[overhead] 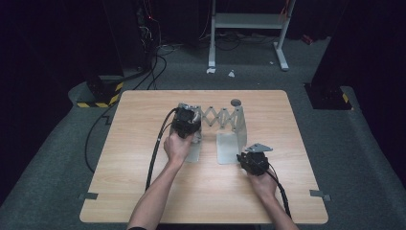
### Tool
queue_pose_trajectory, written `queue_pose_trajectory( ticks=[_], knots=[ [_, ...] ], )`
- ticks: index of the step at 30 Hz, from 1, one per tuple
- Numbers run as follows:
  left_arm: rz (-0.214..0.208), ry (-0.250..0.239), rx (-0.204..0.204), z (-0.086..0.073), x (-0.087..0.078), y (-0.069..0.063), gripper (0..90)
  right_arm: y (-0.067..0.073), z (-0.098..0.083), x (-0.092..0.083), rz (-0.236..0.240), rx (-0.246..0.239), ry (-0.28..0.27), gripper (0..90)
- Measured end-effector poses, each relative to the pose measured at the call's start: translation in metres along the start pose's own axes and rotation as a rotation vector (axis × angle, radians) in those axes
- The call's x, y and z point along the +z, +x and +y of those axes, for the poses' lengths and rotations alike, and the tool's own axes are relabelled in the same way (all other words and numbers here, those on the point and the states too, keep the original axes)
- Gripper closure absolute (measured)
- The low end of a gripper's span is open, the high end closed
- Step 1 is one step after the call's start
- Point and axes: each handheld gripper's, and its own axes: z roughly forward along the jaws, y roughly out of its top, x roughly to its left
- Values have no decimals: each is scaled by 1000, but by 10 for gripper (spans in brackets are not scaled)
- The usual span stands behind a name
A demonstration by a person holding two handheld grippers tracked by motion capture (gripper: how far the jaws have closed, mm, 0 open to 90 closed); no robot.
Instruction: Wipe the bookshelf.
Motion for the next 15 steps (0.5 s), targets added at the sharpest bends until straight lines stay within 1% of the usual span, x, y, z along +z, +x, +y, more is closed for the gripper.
queue_pose_trajectory(
  ticks=[1, 3, 8, 10, 15],
  knots=[
    [3, 3, 6, -1, 0, 1, 809, 0, 0, 0, 1, 0, 0, 768],
    [3, -1, 1, -1, -3, 2, 809, 0, 0, 0, 1, 1, 0, 768],
    [14, -49, -25, 7, -22, 9, 809, 0, 0, 0, 2, 3, 2, 769],
    [24, -59, -29, 10, -26, 10, 809, 0, 0, 0, 2, 2, 0, 769],
    [29, -70, -48, 12, -31, 15, 809, 0, 0, 0, 3, 2, 1, 769]
  ],
)
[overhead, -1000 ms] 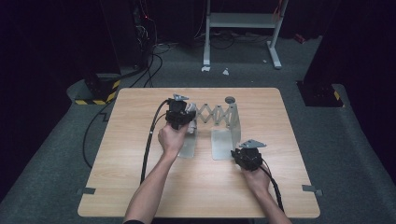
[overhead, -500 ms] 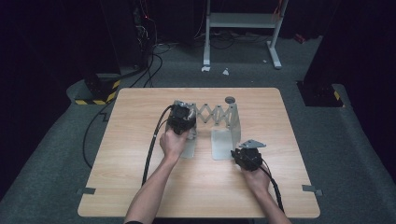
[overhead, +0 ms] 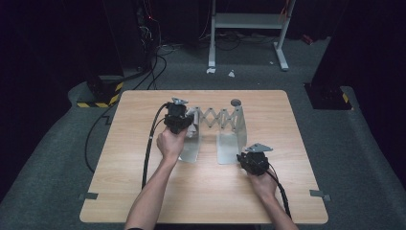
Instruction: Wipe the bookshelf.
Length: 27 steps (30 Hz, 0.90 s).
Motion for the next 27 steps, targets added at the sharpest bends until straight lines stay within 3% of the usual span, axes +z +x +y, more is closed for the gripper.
queue_pose_trajectory(
  ticks=[5, 14, 27],
  knots=[
    [1, 16, 11, -4, 6, -2, 809, 0, 0, 0, 0, 0, 0, 769],
    [35, 43, 70, -14, 19, -6, 808, 0, 0, 0, -3, -2, 0, 769],
    [-4, 85, 85, -25, 35, -6, 808, 0, 0, 0, -4, -4, -1, 769]
  ],
)
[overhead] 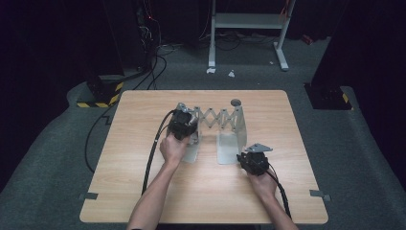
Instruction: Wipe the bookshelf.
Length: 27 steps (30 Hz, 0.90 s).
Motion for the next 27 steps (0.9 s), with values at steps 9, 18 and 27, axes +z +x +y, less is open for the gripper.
queue_pose_trajectory(
  ticks=[9, 18, 27],
  knots=[
    [-15, 33, 5, -11, 12, 1, 808, 0, 0, 0, 0, 0, 0, 769],
    [-27, 73, 8, -22, 26, 3, 807, 0, 0, 0, -3, -3, 0, 769],
    [-26, 125, 41, -32, 35, -1, 806, 1, 0, 0, -3, -2, 0, 769]
  ],
)
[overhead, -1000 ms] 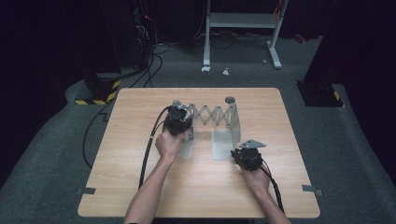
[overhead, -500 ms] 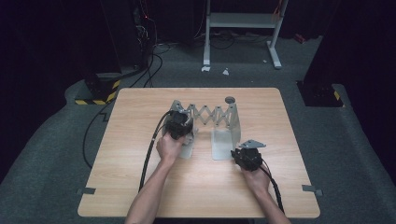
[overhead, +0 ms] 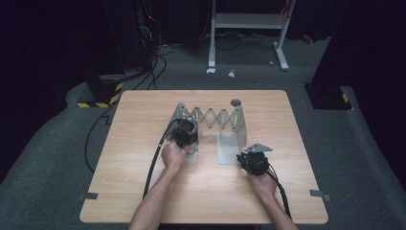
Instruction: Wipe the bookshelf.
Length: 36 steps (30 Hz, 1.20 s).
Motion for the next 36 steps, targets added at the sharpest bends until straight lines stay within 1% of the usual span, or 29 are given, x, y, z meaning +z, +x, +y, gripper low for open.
queue_pose_trajectory(
  ticks=[1, 3, 6, 8, 9, 11, 12, 14, 17, 18, 21, 22, 26, 29, 32, 34, 36],
  knots=[
    [-5, -1, -6, -2, 0, -1, 806, 0, 0, 0, 0, 0, 0, 769],
    [-8, 0, -2, -4, 0, -1, 806, 0, 0, 0, 1, 0, 0, 769],
    [-29, 13, -9, -10, -3, -2, 806, 0, 0, 0, 2, 3, 1, 769],
    [-30, 18, 2, -12, -6, -2, 806, 0, 0, 0, 2, 3, 1, 769],
    [-34, 13, -8, -12, -6, -2, 805, 0, 0, 0, 2, 3, 0, 769],
    [-26, 0, -11, -11, -7, -1, 804, 0, 0, 0, 3, 2, 0, 769],
    [-14, -1, -8, -8, -6, 0, 803, 0, 0, 0, 3, 3, 1, 769],
    [-3, -2, -2, -5, -4, 0, 802, 0, 0, 0, 3, 3, 1, 769],
    [2, 2, -12, -2, 1, -1, 801, 0, 0, 0, 3, 4, 1, 769],
    [4, 8, -5, -3, 1, -1, 802, -1, 0, 0, 3, 3, 0, 769],
    [-1, 11, -8, -8, 2, -2, 803, -1, 0, 0, 3, 4, 1, 769],
    [-2, 13, -2, -10, 1, -1, 803, -1, 0, 0, 3, 3, 1, 769],
    [-27, 15, -1, -21, -6, -1, 804, -1, 0, 0, 3, 3, 0, 769],
    [-39, 7, -2, -28, -11, -2, 804, 0, 0, 0, 3, 5, 1, 769],
    [-28, -2, 5, -27, -13, -3, 803, 0, 0, 0, 2, 2, 1, 769],
    [-25, -11, 0, -22, -11, -3, 803, 0, 0, 0, 2, 1, 0, 769],
    [-21, -8, -2, -17, -8, -1, 803, 0, 0, 0, 2, 0, 0, 769]
  ],
)
